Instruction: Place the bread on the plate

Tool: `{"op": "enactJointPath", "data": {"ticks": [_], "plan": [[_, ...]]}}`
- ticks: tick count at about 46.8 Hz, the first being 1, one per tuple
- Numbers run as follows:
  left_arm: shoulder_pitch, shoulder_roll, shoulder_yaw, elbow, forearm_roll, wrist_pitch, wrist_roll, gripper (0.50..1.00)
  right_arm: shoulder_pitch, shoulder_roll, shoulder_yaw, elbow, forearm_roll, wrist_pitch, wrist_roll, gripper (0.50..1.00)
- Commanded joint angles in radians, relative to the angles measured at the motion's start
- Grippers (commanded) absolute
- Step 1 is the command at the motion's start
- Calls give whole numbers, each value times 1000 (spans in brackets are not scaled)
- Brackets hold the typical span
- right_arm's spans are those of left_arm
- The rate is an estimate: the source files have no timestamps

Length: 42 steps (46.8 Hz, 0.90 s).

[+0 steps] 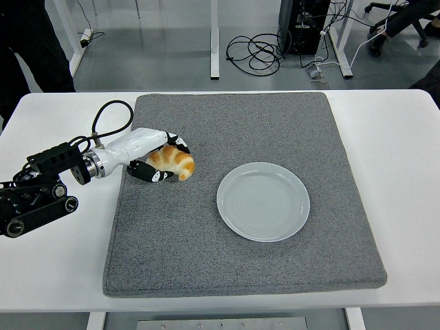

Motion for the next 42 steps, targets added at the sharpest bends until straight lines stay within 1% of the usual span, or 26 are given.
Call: {"op": "enactJointPath", "data": {"ticks": [1,9,13,22,29,32,36,42], "plan": [[-43,11,-4,0,-1,-10,0,500,0,0,0,0,0,0,0,1000],[-158,34,-1,1,-25,-27,0,500,0,0,0,0,0,0,0,1000],[-199,49,-1,0,-23,-35,0,500,0,0,0,0,0,0,0,1000],[-284,66,-1,1,-25,-79,0,500,0,0,0,0,0,0,0,1000],[-351,80,1,0,-21,-85,0,500,0,0,0,0,0,0,0,1000],[-382,84,-1,0,-23,-97,0,500,0,0,0,0,0,0,0,1000],[-396,91,-1,0,-23,-114,0,500,0,0,0,0,0,0,0,1000],[-394,86,-1,-2,-17,-116,0,500,0,0,0,0,0,0,0,1000]]}}
